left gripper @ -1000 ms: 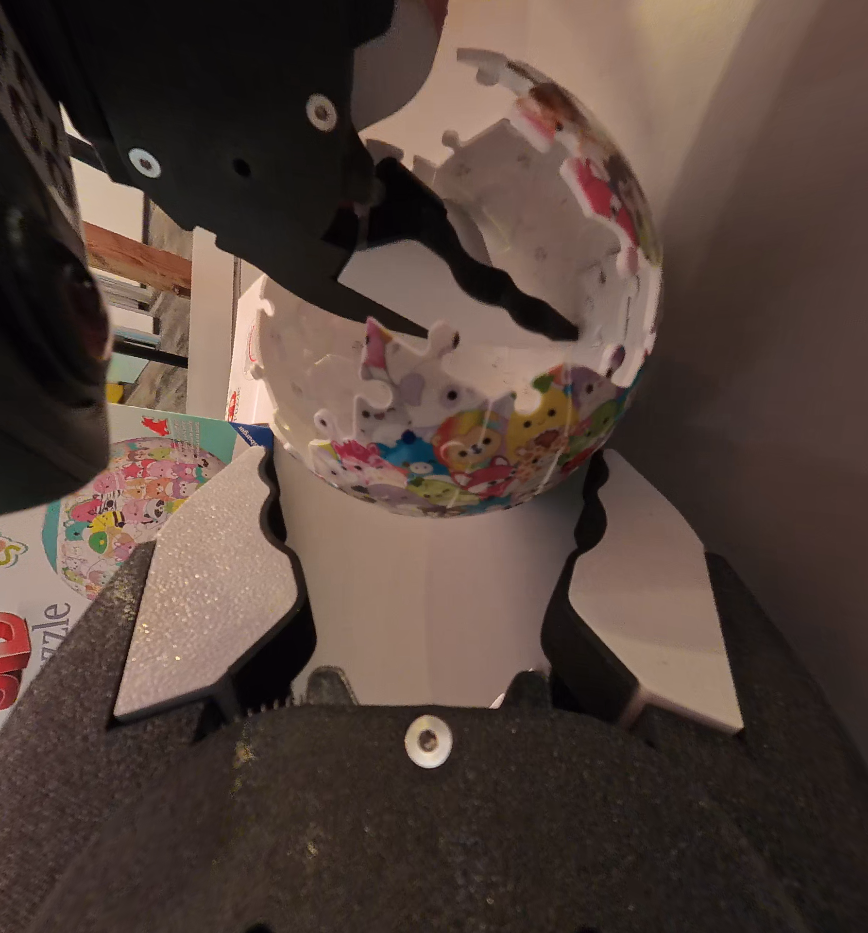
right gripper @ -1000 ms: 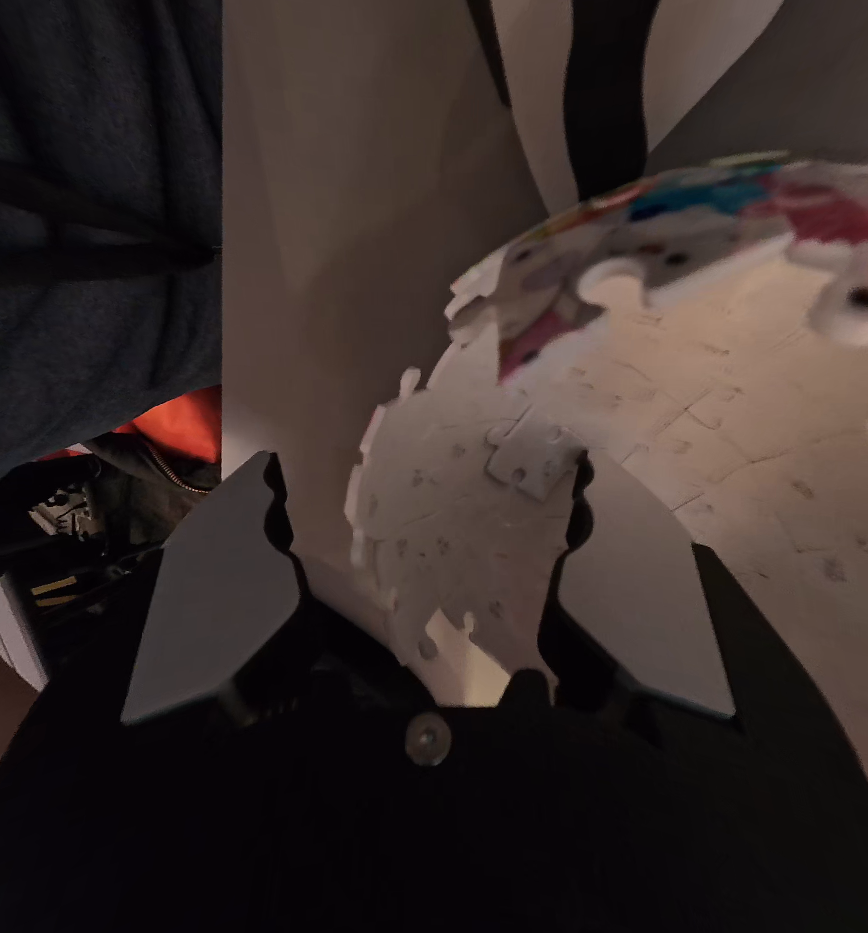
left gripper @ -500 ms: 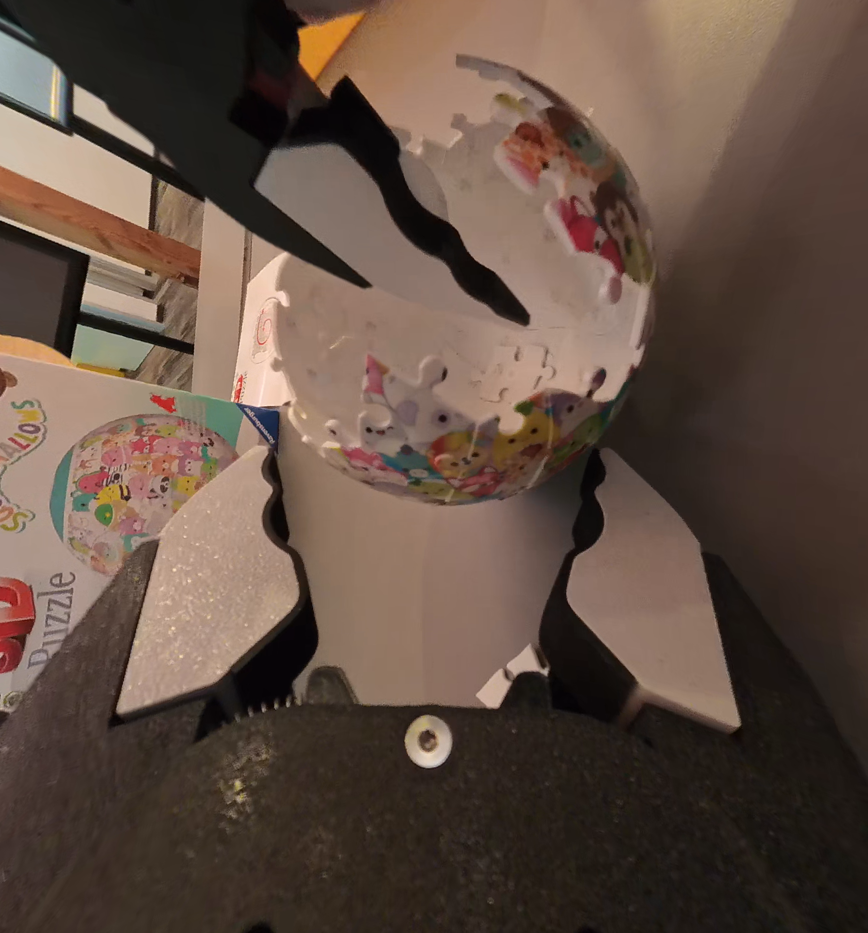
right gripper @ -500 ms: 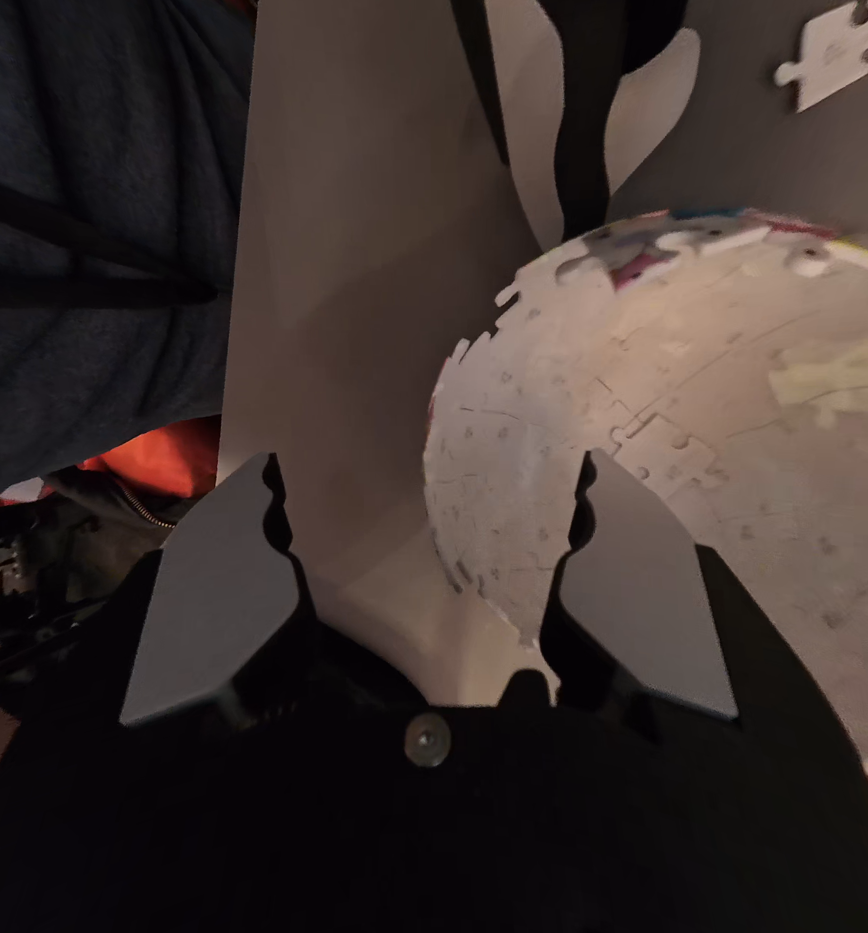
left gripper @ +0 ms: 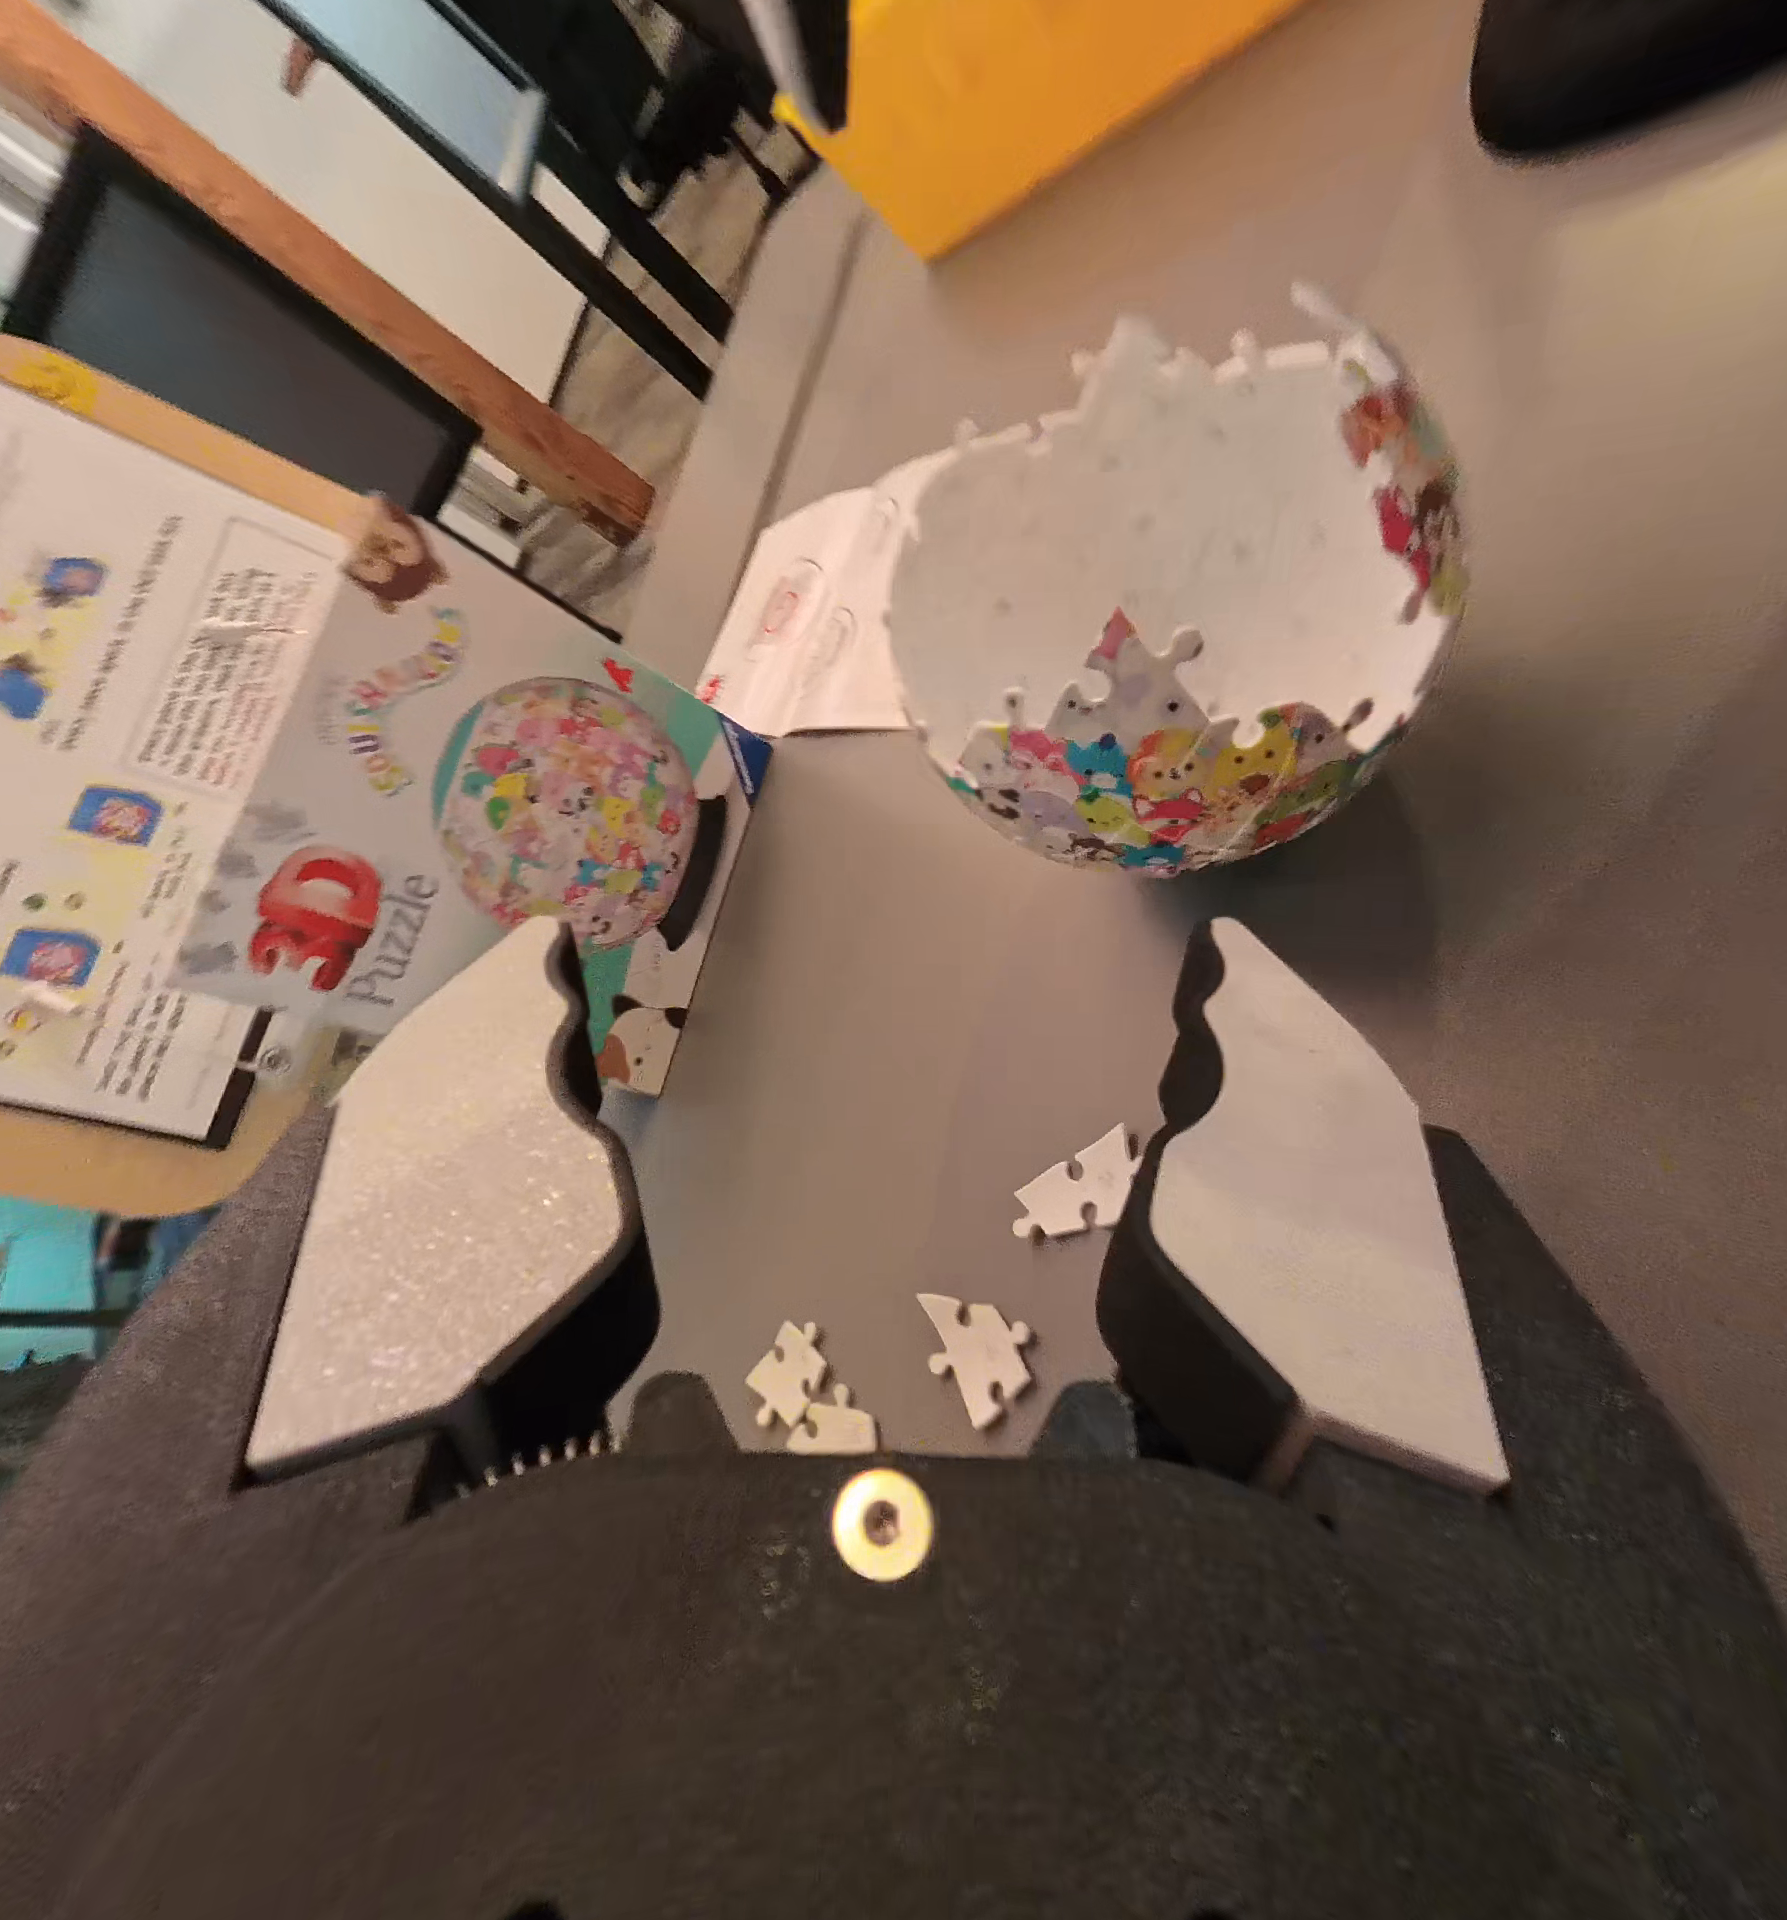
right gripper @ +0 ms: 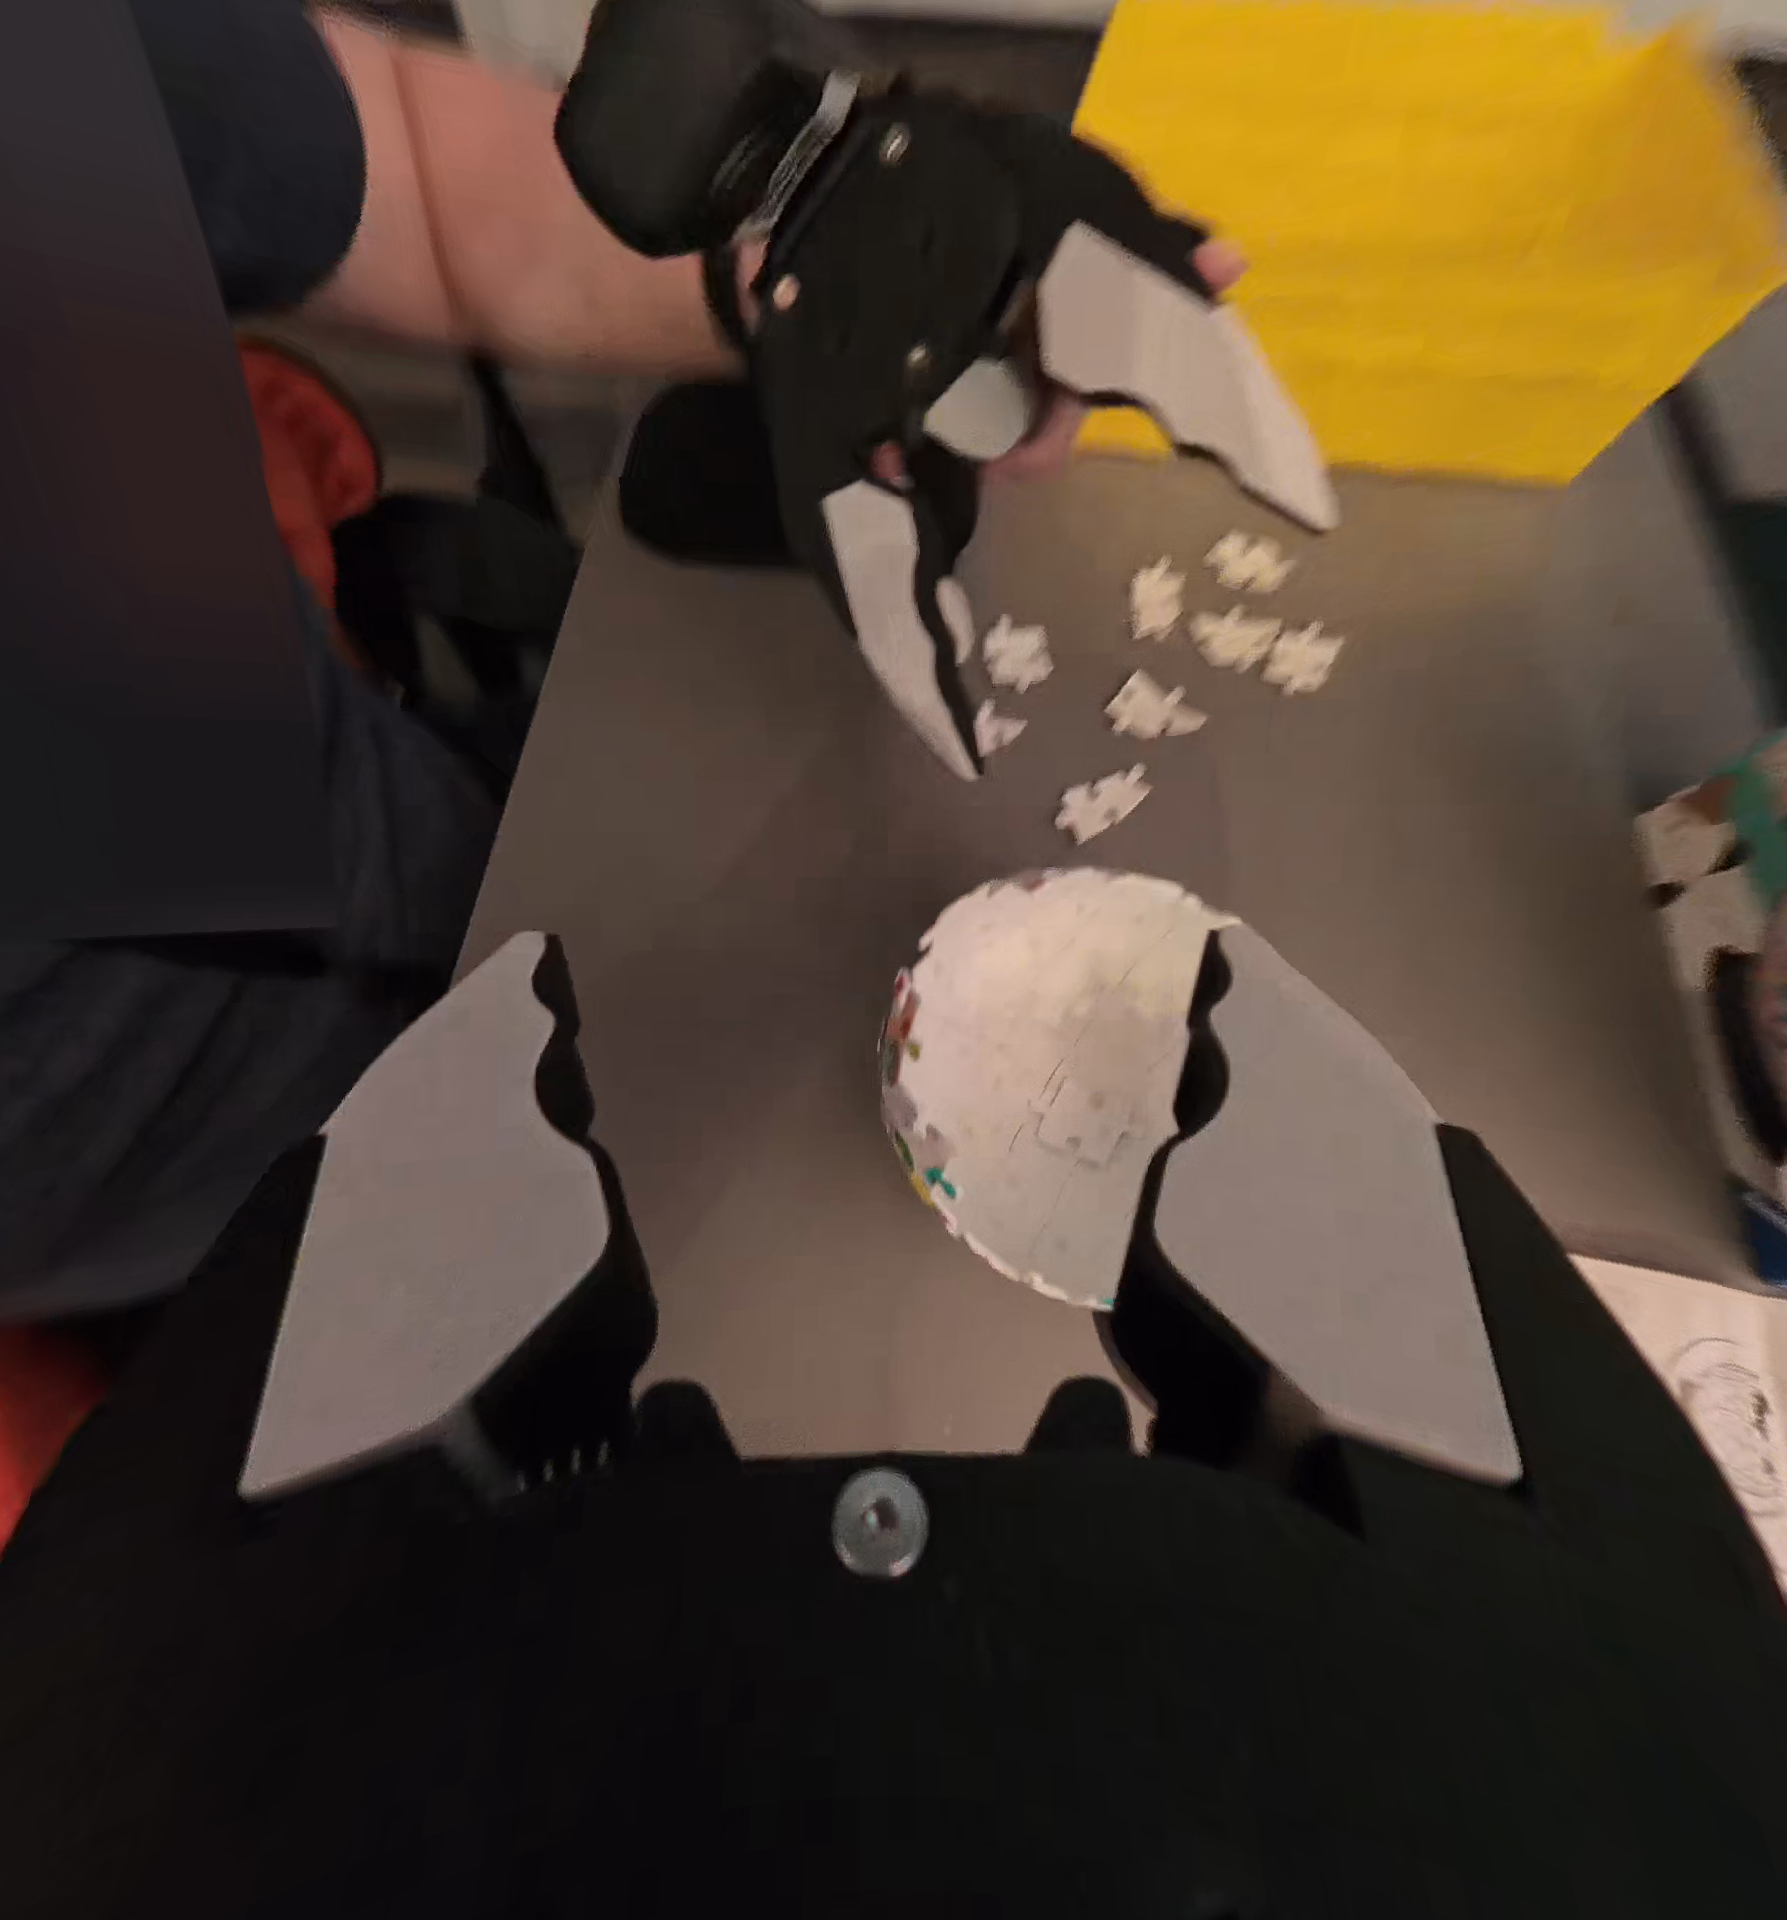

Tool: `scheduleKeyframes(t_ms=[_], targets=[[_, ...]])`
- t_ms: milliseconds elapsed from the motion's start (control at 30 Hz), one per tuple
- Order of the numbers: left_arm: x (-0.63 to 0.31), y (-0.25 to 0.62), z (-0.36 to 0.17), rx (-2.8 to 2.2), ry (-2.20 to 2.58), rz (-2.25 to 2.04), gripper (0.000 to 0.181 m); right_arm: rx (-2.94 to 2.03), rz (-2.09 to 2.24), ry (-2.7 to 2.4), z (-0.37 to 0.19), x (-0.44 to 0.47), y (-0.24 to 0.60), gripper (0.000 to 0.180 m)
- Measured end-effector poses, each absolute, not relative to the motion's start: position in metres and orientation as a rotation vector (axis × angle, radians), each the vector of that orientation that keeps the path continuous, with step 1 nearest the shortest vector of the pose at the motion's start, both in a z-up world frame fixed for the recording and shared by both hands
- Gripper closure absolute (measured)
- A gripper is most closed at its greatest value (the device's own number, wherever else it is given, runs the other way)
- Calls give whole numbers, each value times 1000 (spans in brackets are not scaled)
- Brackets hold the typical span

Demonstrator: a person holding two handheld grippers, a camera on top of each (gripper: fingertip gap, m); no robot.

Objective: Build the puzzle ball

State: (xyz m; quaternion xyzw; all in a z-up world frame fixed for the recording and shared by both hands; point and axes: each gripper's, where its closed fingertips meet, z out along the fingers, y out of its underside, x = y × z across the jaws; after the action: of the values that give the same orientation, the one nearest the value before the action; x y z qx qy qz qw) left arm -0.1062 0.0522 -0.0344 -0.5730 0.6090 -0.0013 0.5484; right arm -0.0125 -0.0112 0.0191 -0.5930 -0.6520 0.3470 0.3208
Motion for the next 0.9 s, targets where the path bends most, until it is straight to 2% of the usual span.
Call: scheduleKeyframes(t_ms=[167,267,300,400,533,733,900], targets=[[-122,22,9,-1360,1213,-197,78,-1338,935,-1329,58,0,-25,68],[-127,-1,30,-1311,1061,-380,86,-1141,954,-1098,74,12,-41,69],[-129,-8,35,-1292,1017,-445,90,-1125,967,-1052,74,16,-46,75],[-133,-22,30,-1299,958,-585,97,-1235,981,-982,56,25,-50,85],[-128,-32,6,-1437,1035,-763,88,-1256,865,-870,43,47,-46,90],[-122,-15,-12,-1663,1174,-1006,87,-1686,957,-924,-39,46,-26,75],[-114,18,-18,-1897,1036,-1330,92,-1953,1261,-746,-59,51,-12,75]])
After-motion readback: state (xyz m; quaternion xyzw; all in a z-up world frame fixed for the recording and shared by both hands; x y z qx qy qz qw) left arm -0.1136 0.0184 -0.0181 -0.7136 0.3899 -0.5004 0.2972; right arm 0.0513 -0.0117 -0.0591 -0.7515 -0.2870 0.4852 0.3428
